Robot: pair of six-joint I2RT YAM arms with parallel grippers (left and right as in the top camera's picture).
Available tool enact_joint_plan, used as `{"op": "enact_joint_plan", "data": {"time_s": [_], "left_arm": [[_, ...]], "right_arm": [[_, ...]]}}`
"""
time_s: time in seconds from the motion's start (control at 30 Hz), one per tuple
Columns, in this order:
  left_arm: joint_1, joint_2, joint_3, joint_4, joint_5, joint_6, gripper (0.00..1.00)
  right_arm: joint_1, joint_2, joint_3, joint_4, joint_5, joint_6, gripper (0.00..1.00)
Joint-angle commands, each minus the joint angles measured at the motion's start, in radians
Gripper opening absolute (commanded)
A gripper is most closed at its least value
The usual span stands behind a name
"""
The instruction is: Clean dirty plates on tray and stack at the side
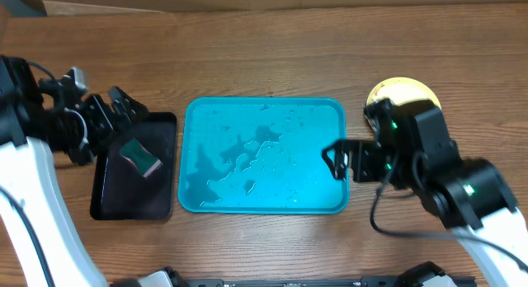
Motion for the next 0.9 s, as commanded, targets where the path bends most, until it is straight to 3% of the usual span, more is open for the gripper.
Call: {"op": "enact_joint_plan", "data": {"time_s": [0.0, 0.2, 0.37, 0.87], "left_arm": [[-0.069, -0.116, -0.019, -0.018, -0.008, 0.03, 1.0], [-0.186, -0.328, -0.167, -0.008, -0.051, 0.006, 1.0], [-0.192, -0.443, -0.256, 0.002, -0.084, -0.027, 1.0], [-0.192, -0.448, -0.266, 0.003, -0.085, -0.026, 1.0]], "right_arm": [[0.025, -0.09, 0.0, -0.056, 0.079, -0.003, 1.0], [0.054, -0.248, -0.059, -0.111, 0.123, -0.003, 1.0], [0.053, -0.334, -0.122, -0.111, 0.134, -0.003, 1.0], [0.053, -0.325, -0.13, -0.113, 0.133, -0.003, 1.0]]}}
